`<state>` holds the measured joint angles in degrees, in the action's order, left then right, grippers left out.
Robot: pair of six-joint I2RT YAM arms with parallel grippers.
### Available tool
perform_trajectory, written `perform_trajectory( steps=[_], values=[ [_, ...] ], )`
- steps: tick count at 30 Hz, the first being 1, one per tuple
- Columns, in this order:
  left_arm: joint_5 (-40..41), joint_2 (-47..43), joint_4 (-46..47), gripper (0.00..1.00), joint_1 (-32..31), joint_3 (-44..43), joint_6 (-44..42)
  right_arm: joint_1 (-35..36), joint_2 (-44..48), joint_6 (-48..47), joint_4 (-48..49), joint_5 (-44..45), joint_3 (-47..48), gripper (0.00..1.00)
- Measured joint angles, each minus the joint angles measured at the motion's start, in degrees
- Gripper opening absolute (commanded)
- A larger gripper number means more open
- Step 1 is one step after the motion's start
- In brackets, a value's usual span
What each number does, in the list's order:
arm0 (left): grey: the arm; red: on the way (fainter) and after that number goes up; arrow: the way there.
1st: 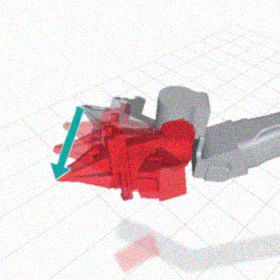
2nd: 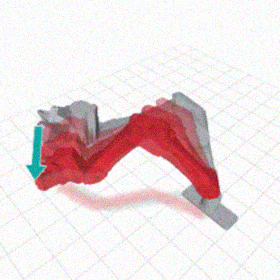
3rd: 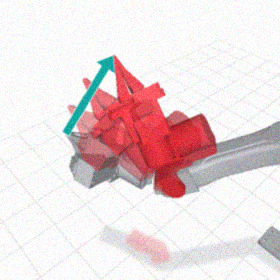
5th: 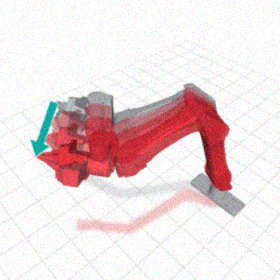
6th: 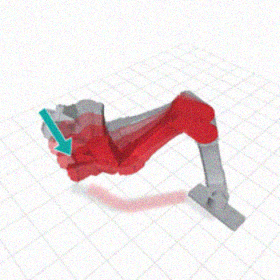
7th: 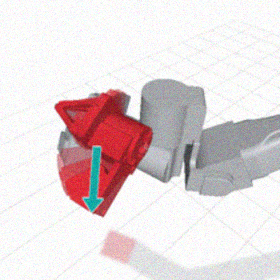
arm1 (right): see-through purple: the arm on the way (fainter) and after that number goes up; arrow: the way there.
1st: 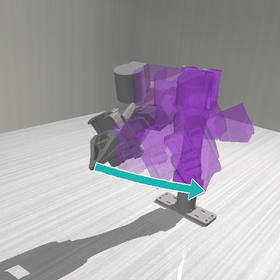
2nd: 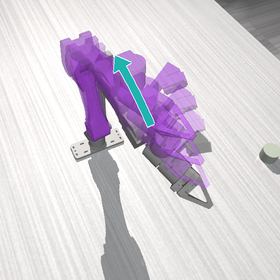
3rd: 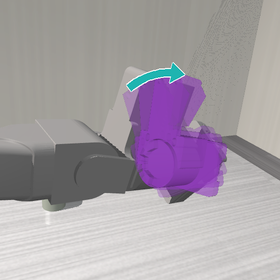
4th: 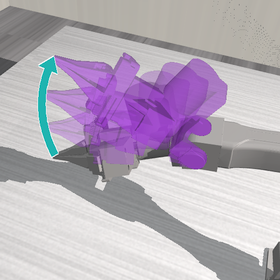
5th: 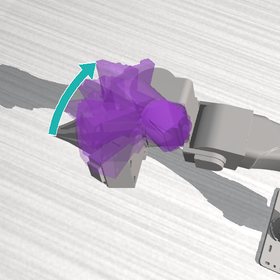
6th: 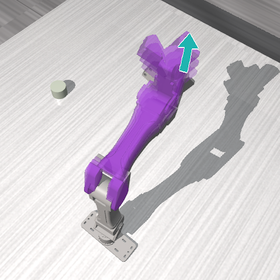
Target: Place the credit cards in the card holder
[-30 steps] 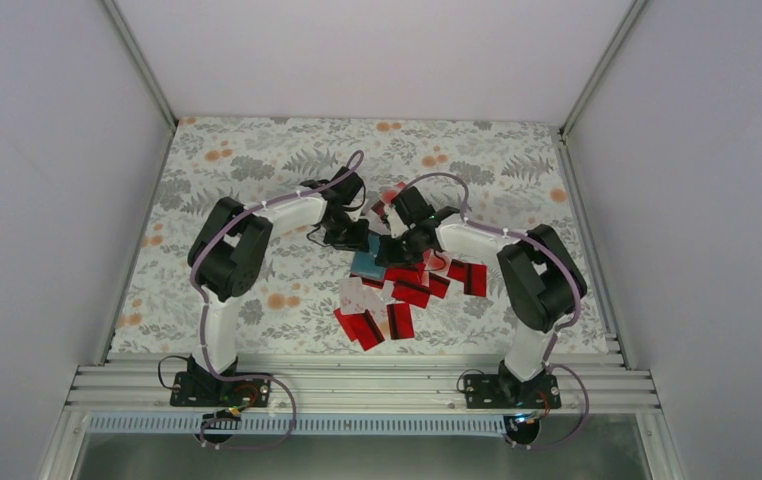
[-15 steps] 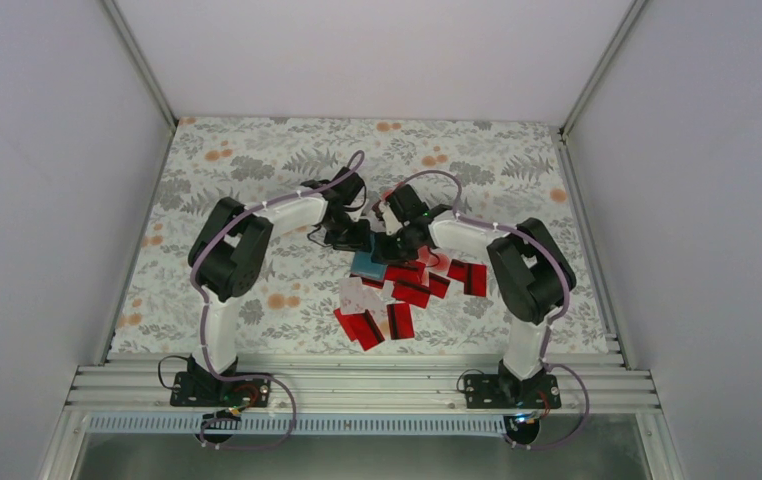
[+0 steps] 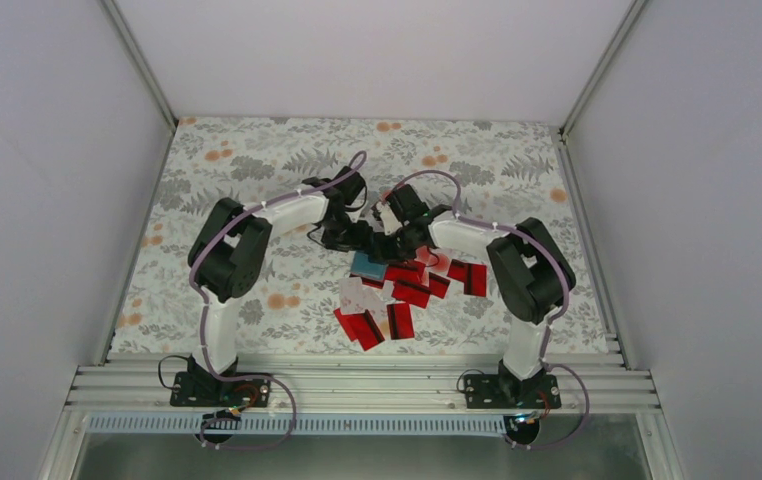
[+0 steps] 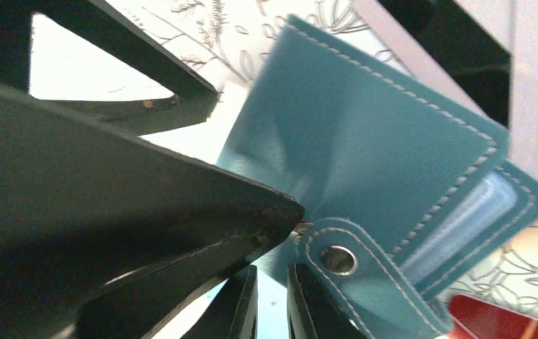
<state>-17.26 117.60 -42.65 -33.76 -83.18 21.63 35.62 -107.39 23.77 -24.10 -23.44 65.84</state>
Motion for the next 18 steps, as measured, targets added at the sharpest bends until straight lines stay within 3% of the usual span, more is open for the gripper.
perform_trajectory(
  steps=[10, 18],
  values=[
    [1.14, -2.29, -4.37, 0.49, 2.38, 1.9, -0.63, -2.03, 9.01, -2.91, 2.4, -8.15, -2.69, 0.14],
    [-0.85, -2.6, -2.51, 0.41, 3.21, 2.45, -1.49, -5.73, 13.25, -2.16, 1.73, -6.25, -4.37, 0.12]
  ],
)
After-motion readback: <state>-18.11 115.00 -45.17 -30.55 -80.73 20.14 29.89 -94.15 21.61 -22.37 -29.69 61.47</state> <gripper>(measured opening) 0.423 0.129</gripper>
